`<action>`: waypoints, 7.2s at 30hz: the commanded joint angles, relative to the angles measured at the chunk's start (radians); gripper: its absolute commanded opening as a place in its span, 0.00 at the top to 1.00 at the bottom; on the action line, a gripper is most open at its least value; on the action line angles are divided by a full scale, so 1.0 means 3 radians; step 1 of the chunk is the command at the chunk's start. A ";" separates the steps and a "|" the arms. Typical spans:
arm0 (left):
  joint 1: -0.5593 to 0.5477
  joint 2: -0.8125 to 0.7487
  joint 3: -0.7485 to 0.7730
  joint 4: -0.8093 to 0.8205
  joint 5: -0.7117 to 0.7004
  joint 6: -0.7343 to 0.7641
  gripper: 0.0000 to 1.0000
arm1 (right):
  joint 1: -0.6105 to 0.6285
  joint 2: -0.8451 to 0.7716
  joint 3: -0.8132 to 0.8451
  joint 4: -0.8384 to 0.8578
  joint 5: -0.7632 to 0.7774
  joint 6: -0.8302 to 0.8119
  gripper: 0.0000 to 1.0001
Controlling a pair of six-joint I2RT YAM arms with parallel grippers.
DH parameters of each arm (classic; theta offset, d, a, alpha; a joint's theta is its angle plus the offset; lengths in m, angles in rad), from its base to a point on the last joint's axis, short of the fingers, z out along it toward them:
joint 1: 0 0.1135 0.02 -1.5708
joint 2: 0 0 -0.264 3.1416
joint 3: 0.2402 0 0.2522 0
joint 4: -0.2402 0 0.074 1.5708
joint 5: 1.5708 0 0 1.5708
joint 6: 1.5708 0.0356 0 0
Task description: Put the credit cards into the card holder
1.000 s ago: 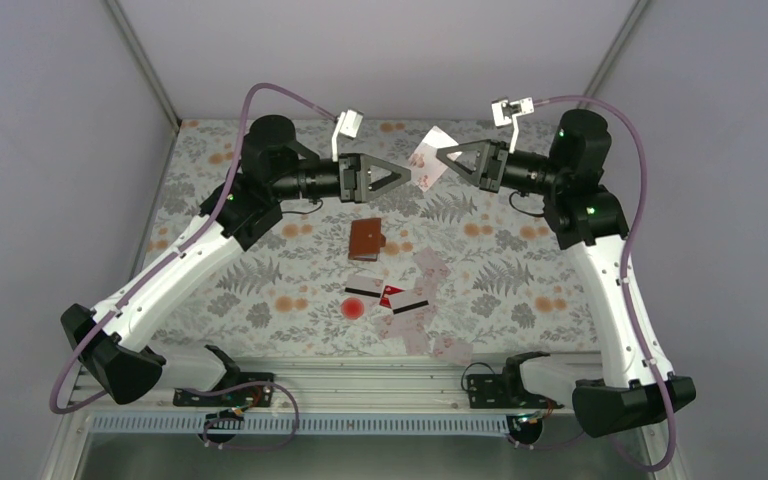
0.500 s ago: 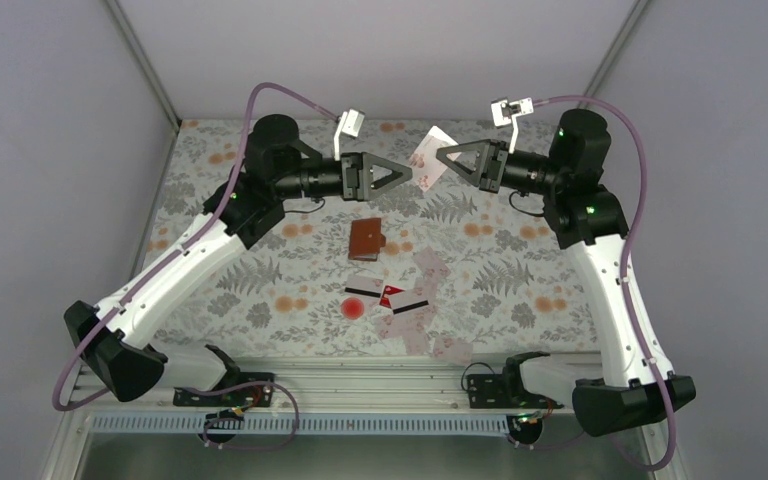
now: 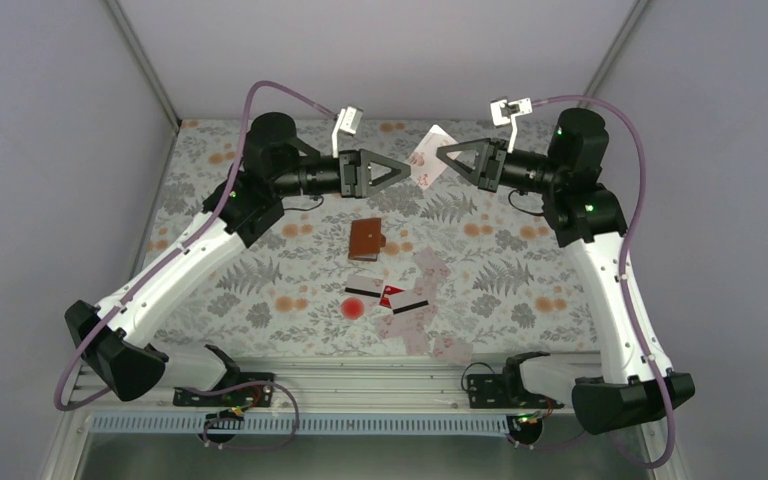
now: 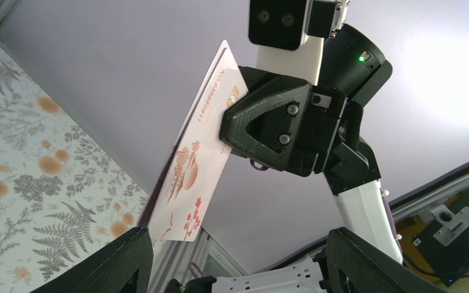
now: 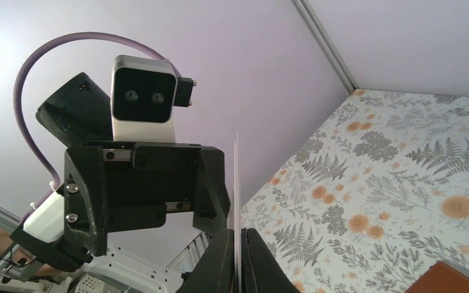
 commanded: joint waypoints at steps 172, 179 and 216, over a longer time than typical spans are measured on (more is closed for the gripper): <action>-0.0236 0.1659 0.1634 -0.2857 -0.2809 0.1519 0.00 | -0.0058 0.0249 0.0281 -0.1276 0.1923 0.0277 0.97; -0.0531 0.2352 0.1739 -0.3345 -0.3740 0.1345 0.00 | -0.0062 0.0313 0.0299 -0.1458 0.2038 0.0091 0.97; -0.0525 0.2856 0.1427 -0.3242 -0.3982 0.1127 0.22 | -0.0073 0.0453 0.0236 -0.1559 0.1971 -0.0094 0.97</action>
